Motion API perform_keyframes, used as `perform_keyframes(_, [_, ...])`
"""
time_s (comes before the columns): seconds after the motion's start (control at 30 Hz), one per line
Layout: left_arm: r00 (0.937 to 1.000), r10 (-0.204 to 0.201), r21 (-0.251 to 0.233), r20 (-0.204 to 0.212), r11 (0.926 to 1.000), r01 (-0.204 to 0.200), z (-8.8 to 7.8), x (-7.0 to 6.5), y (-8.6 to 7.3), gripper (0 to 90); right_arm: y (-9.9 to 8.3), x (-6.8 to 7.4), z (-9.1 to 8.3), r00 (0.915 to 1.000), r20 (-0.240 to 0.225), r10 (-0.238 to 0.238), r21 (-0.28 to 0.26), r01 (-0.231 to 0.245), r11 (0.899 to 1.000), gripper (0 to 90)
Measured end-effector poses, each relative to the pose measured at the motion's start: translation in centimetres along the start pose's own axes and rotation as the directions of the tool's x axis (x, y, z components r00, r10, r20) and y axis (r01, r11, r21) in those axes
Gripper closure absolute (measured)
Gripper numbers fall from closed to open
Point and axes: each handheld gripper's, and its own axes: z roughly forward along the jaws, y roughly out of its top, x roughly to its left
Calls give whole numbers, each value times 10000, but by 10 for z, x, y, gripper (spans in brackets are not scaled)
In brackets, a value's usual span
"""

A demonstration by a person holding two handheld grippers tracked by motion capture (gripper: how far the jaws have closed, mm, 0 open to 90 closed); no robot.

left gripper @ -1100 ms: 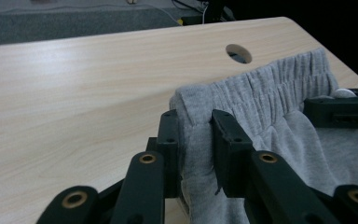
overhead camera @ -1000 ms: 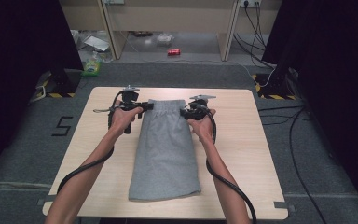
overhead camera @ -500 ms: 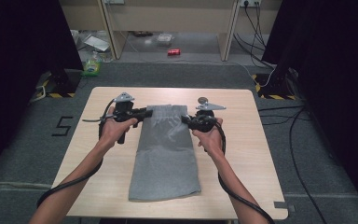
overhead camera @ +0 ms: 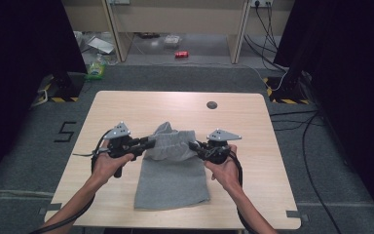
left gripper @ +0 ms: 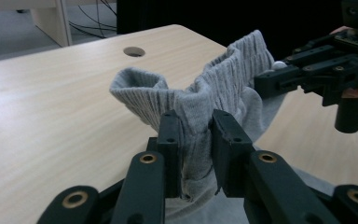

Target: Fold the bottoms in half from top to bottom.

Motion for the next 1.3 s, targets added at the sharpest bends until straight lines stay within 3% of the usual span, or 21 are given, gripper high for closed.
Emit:
perform_keyframes(0.17, [9998, 136, 160, 122, 9998, -138, -5, -10, -22, 738, -17, 9, -5, 9999, -89, -96, 180, 97, 9998, 811])
perform_keyframes(0.4, [9992, -38, 550, 404, 9985, 16, -5, -20, -55, 738, -41, 21, -9, 9994, -185, -278, 616, 288, 9977, 809])
perform_keyframes(0.7, [9969, 301, 1134, 722, 9928, -382, -8, -33, -86, 732, -65, 28, -17, 9991, -371, -217, 1127, 257, 9933, 779])
perform_keyframes(0.83, [9969, 313, 1141, 728, 9927, -395, -9, -34, -89, 719, -70, 30, -25, 9987, -498, -71, 1182, 129, 9929, 706])
perform_keyframes(0.97, [9950, 219, 1188, 978, 9923, -335, -7, -37, -88, 664, -66, 32, -34, 9984, -552, 92, 899, -42, 9959, 618])
perform_keyframes(1.13, [9916, 104, 1050, 1292, 9942, -241, -8, -43, -81, 563, -52, 35, -43, 9979, -652, 13, 458, 17, 9990, 594])
perform_keyframes(1.3, [9889, -156, 700, 1479, 9975, 53, -13, -41, -71, 530, -45, 31, -37, 9987, -503, -14, 640, 46, 9979, 605])
